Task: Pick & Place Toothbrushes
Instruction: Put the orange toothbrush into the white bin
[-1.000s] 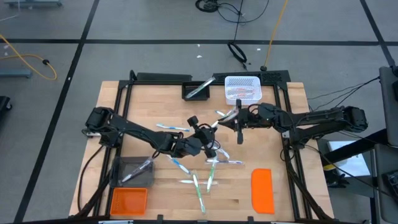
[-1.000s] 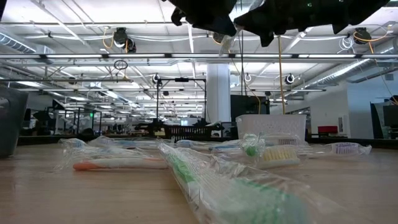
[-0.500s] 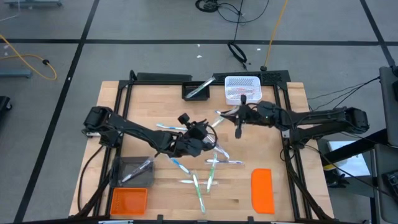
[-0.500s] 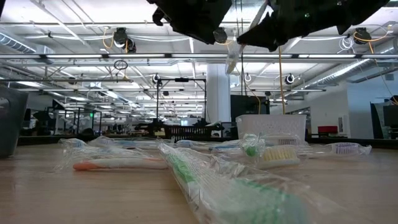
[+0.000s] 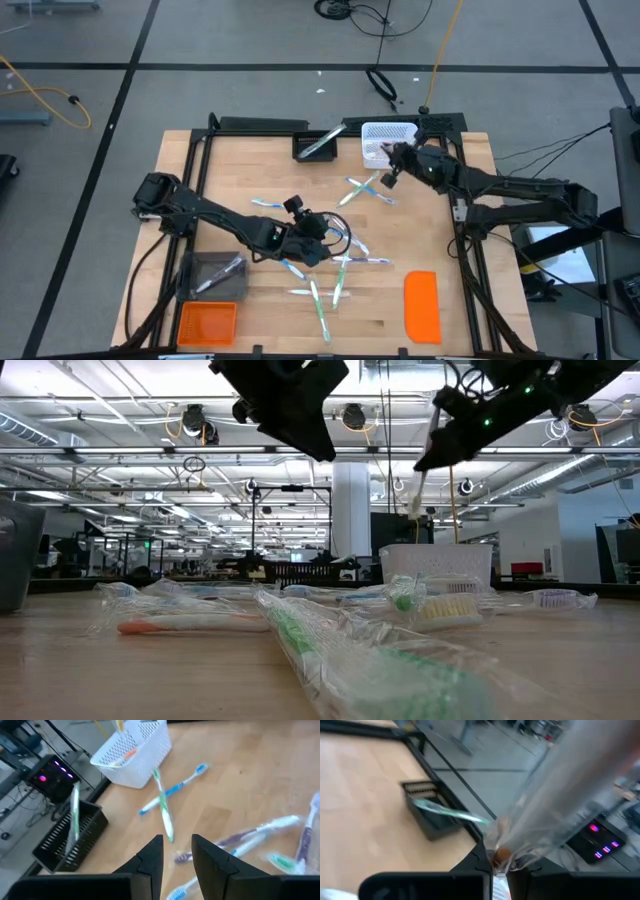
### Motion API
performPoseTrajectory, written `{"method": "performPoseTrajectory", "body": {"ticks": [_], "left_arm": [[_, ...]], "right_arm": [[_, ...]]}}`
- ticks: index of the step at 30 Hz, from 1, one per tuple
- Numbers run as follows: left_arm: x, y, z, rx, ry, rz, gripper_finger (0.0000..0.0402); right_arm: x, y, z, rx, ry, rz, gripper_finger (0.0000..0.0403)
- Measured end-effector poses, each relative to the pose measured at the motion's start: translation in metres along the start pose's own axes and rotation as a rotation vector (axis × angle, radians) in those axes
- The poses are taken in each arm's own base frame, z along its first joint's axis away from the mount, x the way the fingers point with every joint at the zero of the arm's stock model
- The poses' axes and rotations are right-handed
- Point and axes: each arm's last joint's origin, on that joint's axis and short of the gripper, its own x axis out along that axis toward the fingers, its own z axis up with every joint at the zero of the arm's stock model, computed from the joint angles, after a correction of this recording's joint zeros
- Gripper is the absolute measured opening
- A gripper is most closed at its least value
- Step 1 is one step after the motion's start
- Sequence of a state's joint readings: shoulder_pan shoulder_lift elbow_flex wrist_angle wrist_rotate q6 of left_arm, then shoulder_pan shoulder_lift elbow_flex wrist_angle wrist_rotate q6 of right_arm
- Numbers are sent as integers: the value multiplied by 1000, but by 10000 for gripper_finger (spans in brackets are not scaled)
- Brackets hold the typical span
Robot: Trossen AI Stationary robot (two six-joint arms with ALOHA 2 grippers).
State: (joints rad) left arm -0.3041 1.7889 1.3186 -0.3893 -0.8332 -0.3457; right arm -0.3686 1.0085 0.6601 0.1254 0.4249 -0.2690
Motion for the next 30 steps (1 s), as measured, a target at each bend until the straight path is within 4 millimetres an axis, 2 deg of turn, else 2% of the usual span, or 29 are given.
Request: {"method": "performPoseTrajectory", "body": {"ticks": [11, 16, 23, 30], "left_arm": [[-3, -3, -1, -33, -1, -11, 104], [-2, -2, -1, -36, -1, -8, 104], [2, 2, 1, -50, -1, 2, 104], [3, 3, 2, -59, -3, 5, 104]], "right_arm": [[39, -37, -37, -61, 239, -156, 14], [58, -49, -58, -80, 360, -140, 14], [89, -63, -56, -100, 545, -86, 14], [116, -64, -65, -171, 733, -7, 14]]}}
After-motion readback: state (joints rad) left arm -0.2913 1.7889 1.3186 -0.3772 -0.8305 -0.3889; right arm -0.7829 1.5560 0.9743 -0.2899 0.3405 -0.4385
